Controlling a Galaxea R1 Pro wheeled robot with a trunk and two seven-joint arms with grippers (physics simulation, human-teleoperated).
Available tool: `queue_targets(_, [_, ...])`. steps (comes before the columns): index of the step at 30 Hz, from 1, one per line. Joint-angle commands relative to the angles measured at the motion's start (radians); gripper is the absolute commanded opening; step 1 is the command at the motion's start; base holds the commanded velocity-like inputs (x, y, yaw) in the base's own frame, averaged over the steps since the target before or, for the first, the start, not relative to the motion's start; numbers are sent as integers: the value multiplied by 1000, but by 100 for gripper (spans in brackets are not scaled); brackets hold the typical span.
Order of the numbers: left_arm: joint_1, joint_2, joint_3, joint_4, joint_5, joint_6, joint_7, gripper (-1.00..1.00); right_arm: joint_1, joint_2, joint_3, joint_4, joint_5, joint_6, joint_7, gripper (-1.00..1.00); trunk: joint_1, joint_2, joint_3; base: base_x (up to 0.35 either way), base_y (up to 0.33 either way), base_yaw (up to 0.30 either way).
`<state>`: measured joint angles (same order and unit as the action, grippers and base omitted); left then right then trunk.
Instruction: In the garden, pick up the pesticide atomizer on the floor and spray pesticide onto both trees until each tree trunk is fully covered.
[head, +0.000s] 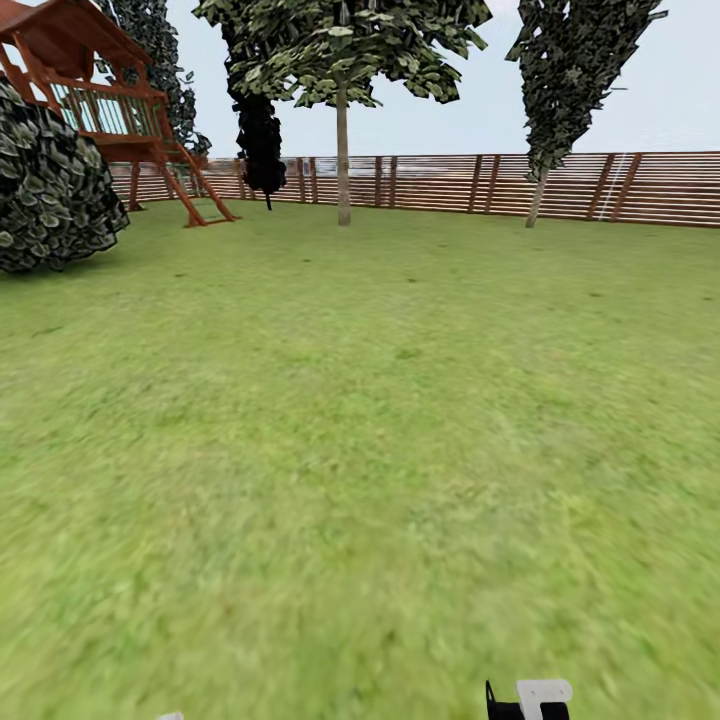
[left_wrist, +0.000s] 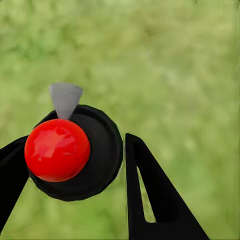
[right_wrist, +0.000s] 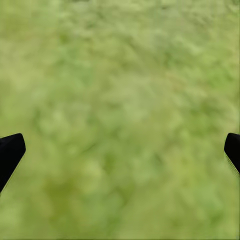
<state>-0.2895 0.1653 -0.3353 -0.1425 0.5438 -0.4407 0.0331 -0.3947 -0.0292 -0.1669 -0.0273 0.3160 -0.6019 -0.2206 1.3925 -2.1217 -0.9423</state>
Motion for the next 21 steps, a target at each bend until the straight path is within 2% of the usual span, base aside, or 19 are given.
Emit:
queue_targets(1, [0,0,-8,0,5,-3,4,-100,-1,0,-6,1,11,-2,-5,100,0,0,-1,339,0,0])
queue_targets(21, [0,0,-8,0,5,-4,4,-100,-1,0,-6,1,11,-2,-5,100,0,0,-1,339,0,0])
